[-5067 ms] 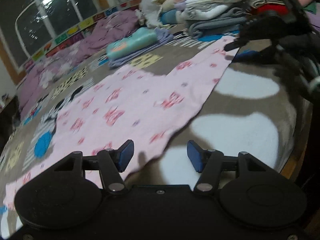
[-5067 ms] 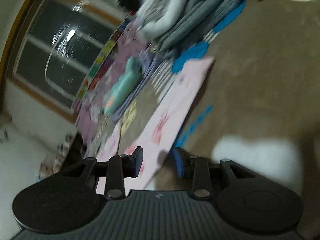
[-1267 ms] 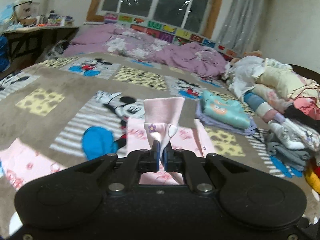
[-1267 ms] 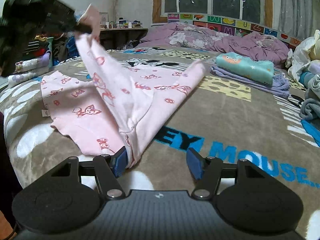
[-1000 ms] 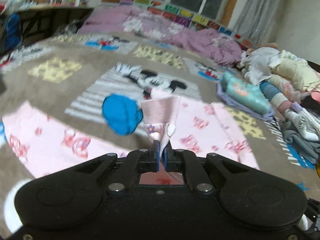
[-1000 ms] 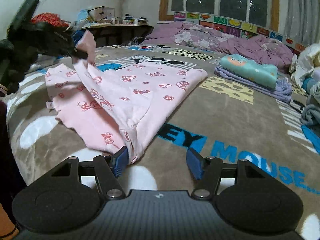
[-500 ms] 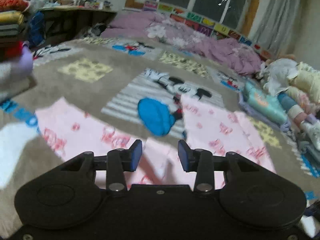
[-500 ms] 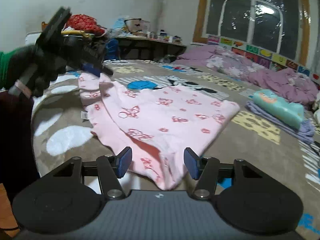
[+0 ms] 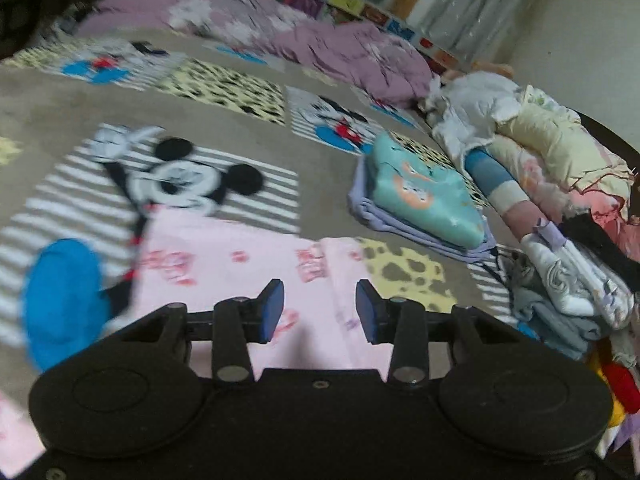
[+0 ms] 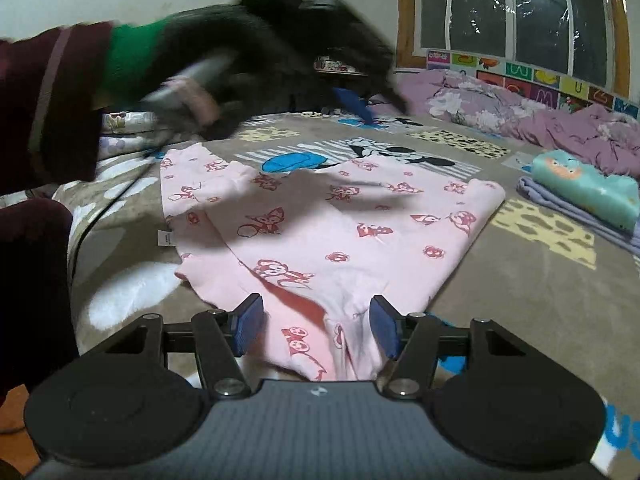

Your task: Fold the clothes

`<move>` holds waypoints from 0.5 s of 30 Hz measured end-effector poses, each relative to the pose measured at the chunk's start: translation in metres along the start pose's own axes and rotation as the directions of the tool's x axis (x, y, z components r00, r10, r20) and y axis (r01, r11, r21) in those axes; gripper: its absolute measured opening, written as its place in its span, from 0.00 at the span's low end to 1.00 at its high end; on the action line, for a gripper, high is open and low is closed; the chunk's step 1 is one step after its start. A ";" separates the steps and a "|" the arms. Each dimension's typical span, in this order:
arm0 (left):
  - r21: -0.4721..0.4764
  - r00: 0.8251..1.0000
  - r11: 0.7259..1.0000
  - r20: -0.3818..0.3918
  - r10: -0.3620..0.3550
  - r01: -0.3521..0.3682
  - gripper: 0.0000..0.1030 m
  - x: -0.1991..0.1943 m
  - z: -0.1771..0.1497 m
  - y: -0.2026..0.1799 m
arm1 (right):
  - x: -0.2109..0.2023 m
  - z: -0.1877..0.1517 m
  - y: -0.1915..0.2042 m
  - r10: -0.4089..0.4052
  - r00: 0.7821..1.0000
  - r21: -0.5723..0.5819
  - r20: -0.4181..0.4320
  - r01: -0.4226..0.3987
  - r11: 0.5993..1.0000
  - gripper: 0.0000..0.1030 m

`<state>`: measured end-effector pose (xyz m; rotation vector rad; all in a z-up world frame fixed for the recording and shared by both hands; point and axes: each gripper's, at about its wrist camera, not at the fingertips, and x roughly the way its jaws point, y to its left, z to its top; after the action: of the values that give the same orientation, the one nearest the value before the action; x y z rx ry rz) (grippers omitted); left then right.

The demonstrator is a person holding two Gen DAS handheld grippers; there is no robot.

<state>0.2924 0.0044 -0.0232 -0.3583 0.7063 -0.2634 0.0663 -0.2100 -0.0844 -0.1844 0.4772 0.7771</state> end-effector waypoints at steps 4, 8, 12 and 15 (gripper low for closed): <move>-0.032 0.997 0.999 -0.075 -0.017 0.015 0.36 0.050 0.013 -0.004 | 0.002 0.000 -0.003 0.032 0.999 0.011 -0.001 -0.032 0.999 0.58; -0.073 0.992 0.997 -0.125 -0.005 -0.004 0.35 0.092 0.023 0.002 | 0.005 0.001 -0.008 0.053 0.999 0.028 -0.010 -0.053 0.998 0.61; -0.113 0.989 0.994 -0.144 -0.026 0.010 0.35 0.117 0.028 0.006 | 0.006 0.002 -0.009 0.067 0.998 0.041 -0.014 -0.066 0.997 0.63; -0.104 0.988 0.995 -0.156 -0.021 0.005 0.34 0.130 0.028 0.007 | 0.006 0.001 -0.012 0.081 0.997 0.056 -0.012 -0.080 0.995 0.63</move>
<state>0.4075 -0.0292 -0.0819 -0.4442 0.8748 -0.2704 0.0788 -0.2142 -0.0862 -0.1197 0.5221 0.8408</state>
